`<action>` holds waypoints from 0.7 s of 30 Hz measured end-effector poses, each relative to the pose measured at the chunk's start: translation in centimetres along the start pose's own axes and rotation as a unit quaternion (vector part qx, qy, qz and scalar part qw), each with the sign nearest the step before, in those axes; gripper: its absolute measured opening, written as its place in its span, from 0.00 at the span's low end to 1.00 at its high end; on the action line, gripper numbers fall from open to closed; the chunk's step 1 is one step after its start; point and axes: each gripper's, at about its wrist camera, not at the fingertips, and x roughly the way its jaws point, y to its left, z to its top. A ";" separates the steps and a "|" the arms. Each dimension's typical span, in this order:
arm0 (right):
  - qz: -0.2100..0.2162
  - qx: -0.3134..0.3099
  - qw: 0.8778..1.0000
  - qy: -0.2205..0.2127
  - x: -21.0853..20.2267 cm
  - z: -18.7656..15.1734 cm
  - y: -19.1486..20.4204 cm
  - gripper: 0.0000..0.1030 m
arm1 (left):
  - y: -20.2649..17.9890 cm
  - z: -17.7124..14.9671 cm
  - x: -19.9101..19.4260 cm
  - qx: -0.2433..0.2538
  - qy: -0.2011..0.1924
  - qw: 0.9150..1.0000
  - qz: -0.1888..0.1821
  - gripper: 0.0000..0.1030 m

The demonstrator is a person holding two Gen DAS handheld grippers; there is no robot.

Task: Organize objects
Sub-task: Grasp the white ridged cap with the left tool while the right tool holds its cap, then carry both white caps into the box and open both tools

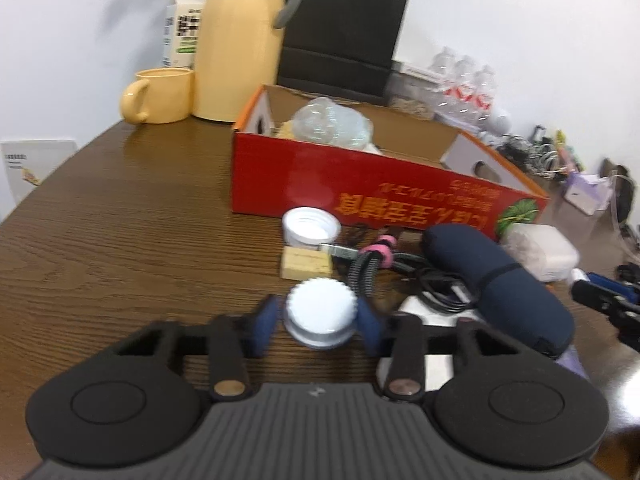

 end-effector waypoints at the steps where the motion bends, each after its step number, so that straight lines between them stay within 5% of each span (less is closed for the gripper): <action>1: 0.000 0.000 1.000 0.000 0.0 0.0 0.0 0.26 | -0.1 0.0 -0.1 0.002 -0.003 1.000 0.003 0.39; 21: 0.010 -0.012 0.999 -0.030 0.2 1.8 0.7 0.26 | -1.6 3.0 -3.0 0.018 -0.077 0.997 -0.003 0.38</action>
